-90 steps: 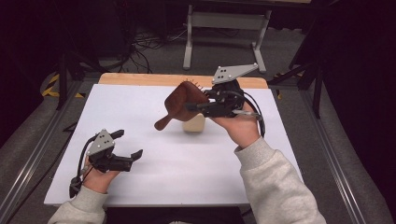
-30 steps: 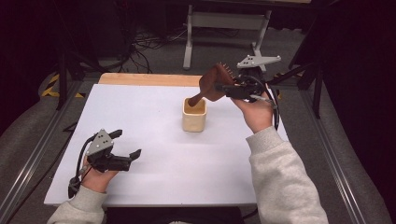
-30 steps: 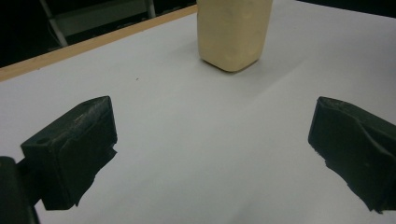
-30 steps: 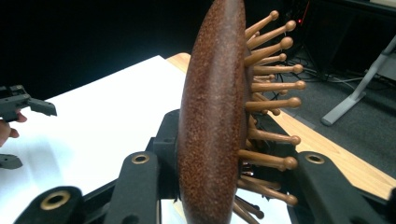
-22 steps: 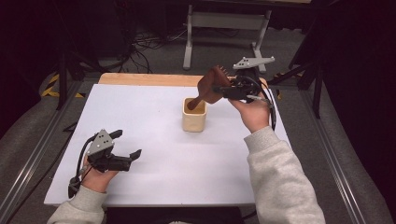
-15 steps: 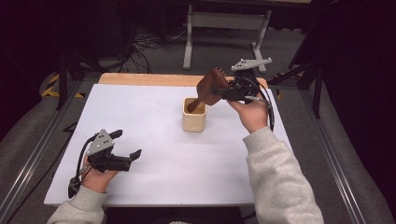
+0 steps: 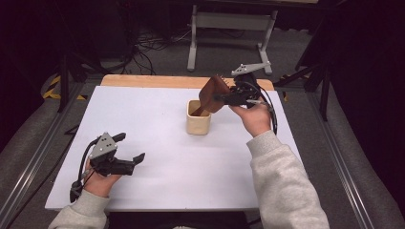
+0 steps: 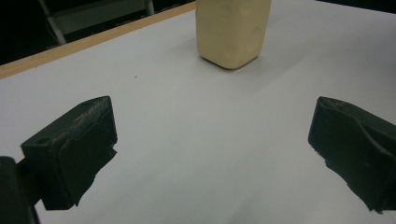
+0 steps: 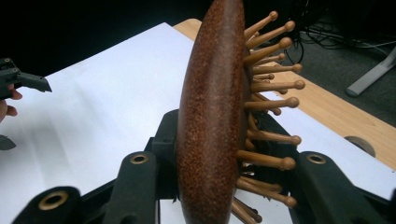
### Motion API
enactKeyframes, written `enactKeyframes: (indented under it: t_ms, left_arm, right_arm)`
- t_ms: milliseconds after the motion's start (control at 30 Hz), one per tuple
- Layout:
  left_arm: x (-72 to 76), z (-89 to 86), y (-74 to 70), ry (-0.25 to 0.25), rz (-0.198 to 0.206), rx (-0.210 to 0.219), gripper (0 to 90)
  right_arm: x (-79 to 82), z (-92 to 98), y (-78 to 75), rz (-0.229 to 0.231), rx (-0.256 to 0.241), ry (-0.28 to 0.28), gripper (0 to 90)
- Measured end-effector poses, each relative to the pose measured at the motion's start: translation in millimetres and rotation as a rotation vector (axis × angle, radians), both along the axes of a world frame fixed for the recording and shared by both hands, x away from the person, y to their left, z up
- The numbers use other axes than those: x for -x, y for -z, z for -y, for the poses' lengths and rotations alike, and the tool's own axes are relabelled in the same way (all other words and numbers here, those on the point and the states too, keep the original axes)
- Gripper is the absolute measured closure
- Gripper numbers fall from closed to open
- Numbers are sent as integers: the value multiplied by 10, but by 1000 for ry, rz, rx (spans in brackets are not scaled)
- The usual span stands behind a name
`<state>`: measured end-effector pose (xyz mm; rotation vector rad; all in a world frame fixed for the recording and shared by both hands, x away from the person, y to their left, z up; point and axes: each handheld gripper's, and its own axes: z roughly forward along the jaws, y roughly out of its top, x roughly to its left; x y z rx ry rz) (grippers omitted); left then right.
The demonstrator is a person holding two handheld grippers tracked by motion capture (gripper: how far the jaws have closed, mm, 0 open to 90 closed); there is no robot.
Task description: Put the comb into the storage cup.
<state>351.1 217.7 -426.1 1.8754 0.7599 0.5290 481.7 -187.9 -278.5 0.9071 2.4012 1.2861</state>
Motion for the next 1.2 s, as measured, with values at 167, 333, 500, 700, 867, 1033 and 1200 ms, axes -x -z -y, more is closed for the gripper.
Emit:
enactKeyframes:
  t_ms: [167, 333, 500, 700, 867, 1033, 1200]
  left_arm:
    - [1, -1, 0, -2, -1, 0, 21]
    - [1, 0, 0, -2, -1, 1, 21]
    - [-2, -1, 1, -4, -2, 0, 21]
    - [-1, 5, 4, -3, -4, -1, 21]
    - [-2, 6, 5, -3, -5, -2, 21]
    - [-3, 10, 7, -1, -6, -2, 21]
    - [-2, 10, 6, -1, -6, -2, 21]
  right_arm:
    - [-30, -11, 32, -17, 9, 0, 580]
    - [-52, -15, 66, -42, 13, -4, 574]
    - [-70, -11, 89, -61, 19, -4, 568]
    - [-87, -8, 109, -79, 26, -6, 558]
    - [-89, -13, 118, -86, 35, -2, 553]
    - [-91, -13, 117, -79, 36, -6, 532]
    - [-67, 10, 73, -1, 19, -5, 307]
